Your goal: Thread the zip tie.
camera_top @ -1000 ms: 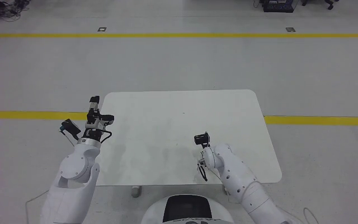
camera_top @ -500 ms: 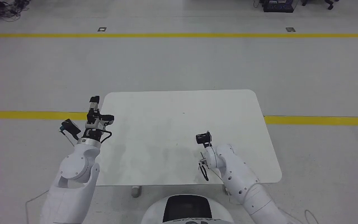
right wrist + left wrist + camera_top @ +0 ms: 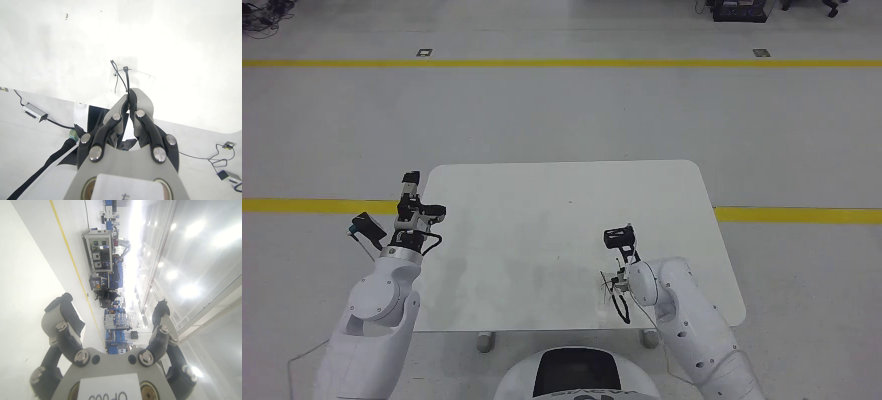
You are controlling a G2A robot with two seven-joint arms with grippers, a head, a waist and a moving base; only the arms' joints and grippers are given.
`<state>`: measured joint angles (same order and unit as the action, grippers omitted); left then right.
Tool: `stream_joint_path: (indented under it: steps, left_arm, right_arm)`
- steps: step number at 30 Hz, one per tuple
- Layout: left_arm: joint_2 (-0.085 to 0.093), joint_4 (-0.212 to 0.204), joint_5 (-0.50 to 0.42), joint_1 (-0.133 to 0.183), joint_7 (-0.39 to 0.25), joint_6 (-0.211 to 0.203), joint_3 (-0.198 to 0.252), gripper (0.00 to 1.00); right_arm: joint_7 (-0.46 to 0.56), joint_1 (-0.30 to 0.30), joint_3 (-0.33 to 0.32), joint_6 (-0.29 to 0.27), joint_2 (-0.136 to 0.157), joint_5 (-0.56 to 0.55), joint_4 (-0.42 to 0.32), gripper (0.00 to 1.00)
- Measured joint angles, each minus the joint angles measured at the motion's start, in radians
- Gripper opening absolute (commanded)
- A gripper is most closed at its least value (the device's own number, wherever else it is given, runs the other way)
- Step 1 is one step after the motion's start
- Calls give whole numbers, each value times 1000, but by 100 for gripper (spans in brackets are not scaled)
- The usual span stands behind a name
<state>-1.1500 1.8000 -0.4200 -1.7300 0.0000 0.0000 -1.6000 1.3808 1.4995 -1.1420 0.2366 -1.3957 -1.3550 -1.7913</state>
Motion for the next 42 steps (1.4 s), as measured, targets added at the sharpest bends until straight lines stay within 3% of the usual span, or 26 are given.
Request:
stream_joint_path:
  steps: [2,14,20,27,35,37,40,42]
  left_arm:
    - [0,0,0,0,0,0,0,100]
    - [0,0,0,0,0,0,0,100]
    - [0,0,5,3,-4,-1,2,100]
    - [8,0,94,12,-160,-11,11,100]
    - [8,-1,92,13,-167,-14,11,100]
    - [9,-1,114,20,-187,-28,18,100]
    - [16,-16,202,36,-276,-100,29,100]
    - [22,-36,282,47,-335,-165,30,100]
  right_arm:
    - [1,0,-2,-22,1,11,-11,0]
    - [-15,-1,-4,-27,2,8,-6,0]
    - [-4,-51,-9,-31,1,12,0,0]
    - [8,-144,30,-2,-15,121,56,0]
    - [3,-141,25,2,-15,124,59,0]
    - [-26,-141,9,33,-19,169,74,0]
    - [-47,-175,-3,97,-28,258,117,0]
    - [-51,-204,-17,106,-39,319,160,0]
